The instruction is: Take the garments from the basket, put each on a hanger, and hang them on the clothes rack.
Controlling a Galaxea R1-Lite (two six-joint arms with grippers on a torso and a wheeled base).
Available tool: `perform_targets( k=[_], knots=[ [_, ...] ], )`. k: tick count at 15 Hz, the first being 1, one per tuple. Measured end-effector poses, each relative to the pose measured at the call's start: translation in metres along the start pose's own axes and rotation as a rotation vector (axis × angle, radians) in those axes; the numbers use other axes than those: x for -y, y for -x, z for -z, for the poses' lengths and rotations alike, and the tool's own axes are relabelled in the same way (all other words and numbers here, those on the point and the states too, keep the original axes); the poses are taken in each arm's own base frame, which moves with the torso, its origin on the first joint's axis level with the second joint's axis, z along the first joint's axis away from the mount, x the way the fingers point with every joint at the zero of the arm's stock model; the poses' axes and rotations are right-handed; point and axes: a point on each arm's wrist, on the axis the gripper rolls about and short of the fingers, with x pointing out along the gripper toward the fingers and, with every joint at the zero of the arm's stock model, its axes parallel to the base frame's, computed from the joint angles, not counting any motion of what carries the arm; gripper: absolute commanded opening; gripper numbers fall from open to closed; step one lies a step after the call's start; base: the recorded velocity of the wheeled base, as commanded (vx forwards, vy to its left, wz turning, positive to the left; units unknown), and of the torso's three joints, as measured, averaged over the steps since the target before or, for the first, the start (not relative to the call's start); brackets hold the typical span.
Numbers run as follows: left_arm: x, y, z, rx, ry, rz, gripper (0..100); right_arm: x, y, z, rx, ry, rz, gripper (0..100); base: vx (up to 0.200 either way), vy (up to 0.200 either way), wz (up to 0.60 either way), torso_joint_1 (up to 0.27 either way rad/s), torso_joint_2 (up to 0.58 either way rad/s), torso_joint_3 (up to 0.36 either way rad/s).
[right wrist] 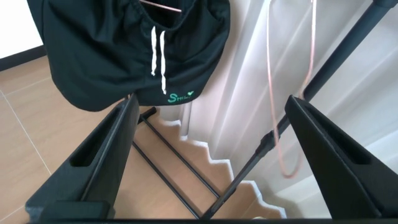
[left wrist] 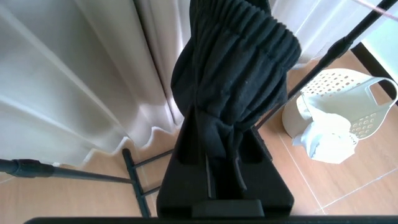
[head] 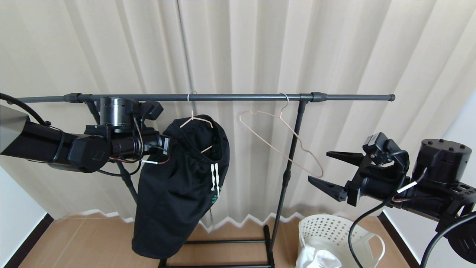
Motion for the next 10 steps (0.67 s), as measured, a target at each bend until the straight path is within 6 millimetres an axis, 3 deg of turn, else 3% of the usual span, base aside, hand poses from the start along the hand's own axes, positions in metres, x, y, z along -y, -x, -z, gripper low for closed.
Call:
perform_targets(
  k=[1,5,10],
  knots=[
    [0.0,-0.001,0.001,-0.003,0.001,0.0,100,0.0,0.0,0.0,-0.001,0.0,0.0,100,0.0,0.0,0.0,0.0,0.0,0.0],
    [0.0,-0.001,0.003,-0.005,0.002,0.004,100,0.0,0.0,0.0,-0.001,-0.001,0.0,100,0.0,0.0,0.0,0.0,0.0,0.0],
    [0.006,0.022,-0.001,0.008,-0.006,0.005,100,0.003,0.004,-0.005,0.017,0.007,0.017,100,0.0,0.0,0.0,0.0,0.0,0.0]
  ],
)
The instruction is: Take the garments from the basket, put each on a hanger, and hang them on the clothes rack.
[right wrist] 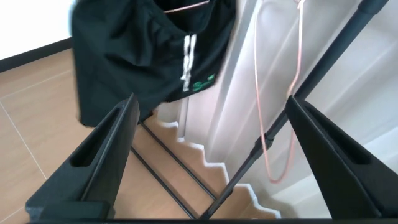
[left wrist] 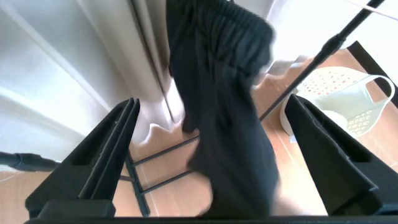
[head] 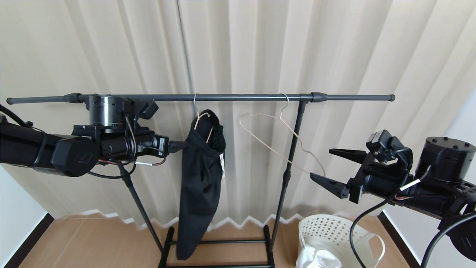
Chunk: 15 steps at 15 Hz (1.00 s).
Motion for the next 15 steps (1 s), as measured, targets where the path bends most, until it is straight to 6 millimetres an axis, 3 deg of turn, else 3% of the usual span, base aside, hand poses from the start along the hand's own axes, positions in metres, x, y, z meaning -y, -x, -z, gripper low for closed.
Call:
perform_targets(
  k=[6,10,15],
  knots=[
    [0.019,0.07,0.012,-0.005,-0.021,0.004,100,-0.001,0.01,-0.016,0.035,0.026,0.087,100,0.0,0.0,0.0,0.0,0.0,0.0],
    [0.04,0.131,0.05,-0.034,-0.042,0.025,100,-0.02,0.015,-0.022,0.014,0.035,0.254,100,0.0,0.0,0.0,0.0,0.0,0.0],
    [0.064,0.197,0.1,0.013,-0.067,0.108,100,-0.056,0.054,-0.005,-0.057,0.032,0.342,100,0.0,0.0,0.0,0.0,0.0,0.0]
  ],
)
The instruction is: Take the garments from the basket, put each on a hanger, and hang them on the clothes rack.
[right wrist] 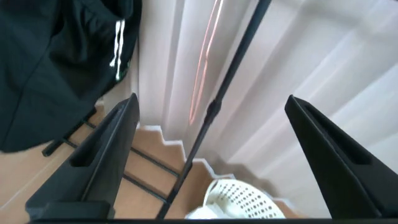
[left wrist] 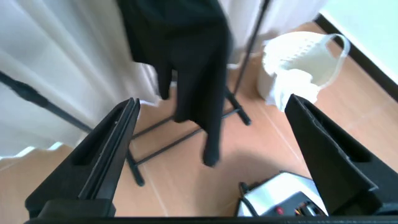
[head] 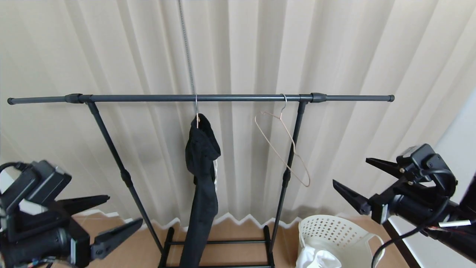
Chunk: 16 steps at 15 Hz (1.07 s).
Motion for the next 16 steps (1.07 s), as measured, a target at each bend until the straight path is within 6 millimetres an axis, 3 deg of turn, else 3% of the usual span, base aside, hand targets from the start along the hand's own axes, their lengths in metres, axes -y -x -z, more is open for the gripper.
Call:
perform_targets(
  k=[3,8,16],
  knots=[
    [0.015,0.023,0.036,-0.003,-0.007,0.035,100,-0.008,0.031,0.02,-0.05,0.003,0.001,100,0.0,0.0,0.0,0.0,0.0,0.0],
    [0.028,0.037,0.076,-0.027,0.023,0.085,100,-0.015,0.075,0.049,-0.225,-0.031,-0.026,100,0.0,0.0,0.0,0.0,0.0,0.0],
    [0.03,0.046,0.093,-0.047,0.116,0.009,100,-0.025,0.158,0.088,-0.362,-0.046,-0.085,100,0.0,0.0,0.0,0.0,0.0,0.0]
  ],
)
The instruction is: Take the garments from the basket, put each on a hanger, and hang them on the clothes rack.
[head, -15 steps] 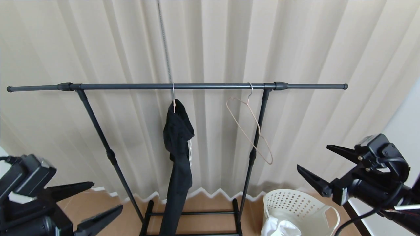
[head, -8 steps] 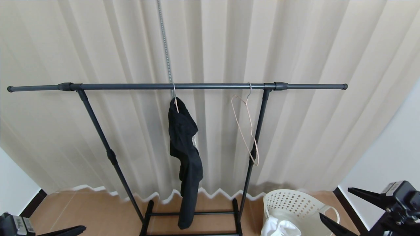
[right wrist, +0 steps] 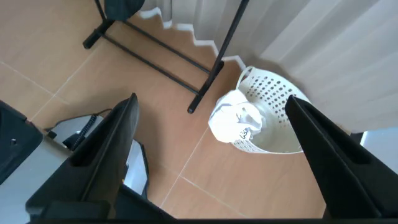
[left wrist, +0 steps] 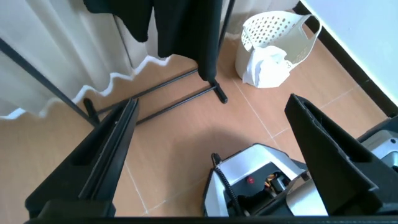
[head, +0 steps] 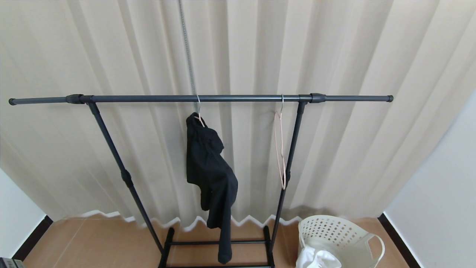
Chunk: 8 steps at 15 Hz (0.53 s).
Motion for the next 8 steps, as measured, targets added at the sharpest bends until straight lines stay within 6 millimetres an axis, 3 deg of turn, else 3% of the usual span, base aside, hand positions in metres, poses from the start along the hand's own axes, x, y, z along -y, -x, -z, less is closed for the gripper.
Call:
perform_targets(
  k=[4,8],
  knots=[
    [0.005,0.009,0.014,-0.033,0.067,-0.011,100,-0.001,0.017,0.011,0.156,-0.078,0.164,100,0.0,0.0,0.0,0.0,0.0,0.0],
    [0.013,0.023,0.023,0.07,0.109,-0.013,100,-0.007,0.029,0.018,0.299,-0.153,0.376,100,0.0,0.0,0.0,0.0,0.0,0.0]
  ],
)
